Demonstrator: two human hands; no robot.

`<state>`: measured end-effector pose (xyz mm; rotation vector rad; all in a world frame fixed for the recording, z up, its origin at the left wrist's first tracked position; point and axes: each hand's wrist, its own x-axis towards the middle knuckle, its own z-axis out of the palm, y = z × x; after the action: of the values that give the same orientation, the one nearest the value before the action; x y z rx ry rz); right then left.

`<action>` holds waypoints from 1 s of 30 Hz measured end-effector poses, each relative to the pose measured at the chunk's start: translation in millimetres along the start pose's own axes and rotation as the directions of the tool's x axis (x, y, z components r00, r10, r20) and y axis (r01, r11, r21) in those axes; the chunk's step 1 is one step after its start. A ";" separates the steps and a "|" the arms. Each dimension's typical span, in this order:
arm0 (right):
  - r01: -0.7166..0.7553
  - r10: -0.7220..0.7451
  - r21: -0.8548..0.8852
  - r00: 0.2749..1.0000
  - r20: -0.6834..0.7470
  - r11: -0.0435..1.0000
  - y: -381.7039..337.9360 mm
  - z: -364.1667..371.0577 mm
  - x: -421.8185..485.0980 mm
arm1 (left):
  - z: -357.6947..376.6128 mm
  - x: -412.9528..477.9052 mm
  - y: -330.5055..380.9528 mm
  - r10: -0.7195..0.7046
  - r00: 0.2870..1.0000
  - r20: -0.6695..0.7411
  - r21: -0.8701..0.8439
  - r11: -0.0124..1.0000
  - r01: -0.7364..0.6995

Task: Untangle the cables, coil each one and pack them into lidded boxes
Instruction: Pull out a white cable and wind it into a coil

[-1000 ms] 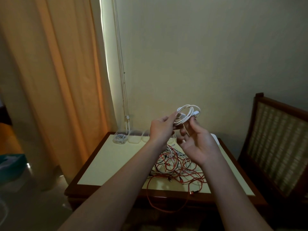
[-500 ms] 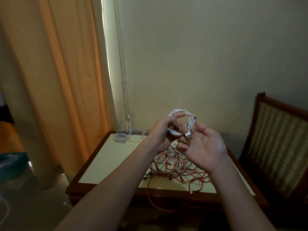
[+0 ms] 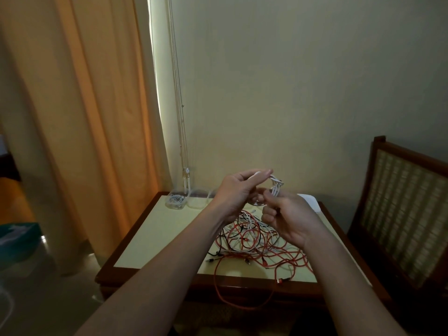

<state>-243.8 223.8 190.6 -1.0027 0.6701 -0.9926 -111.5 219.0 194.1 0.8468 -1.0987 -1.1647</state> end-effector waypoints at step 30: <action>0.255 -0.449 -0.759 0.892 -0.055 0.599 20.3 -17.0 -7.3 | -11.9 21.4 20.0 -0.279 0.939 -0.202 -0.473 0.867 0.156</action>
<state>-253.6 228.0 165.3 -1.8143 1.1629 -1.2363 -93.9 202.1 214.2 0.7418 -0.4838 -1.3818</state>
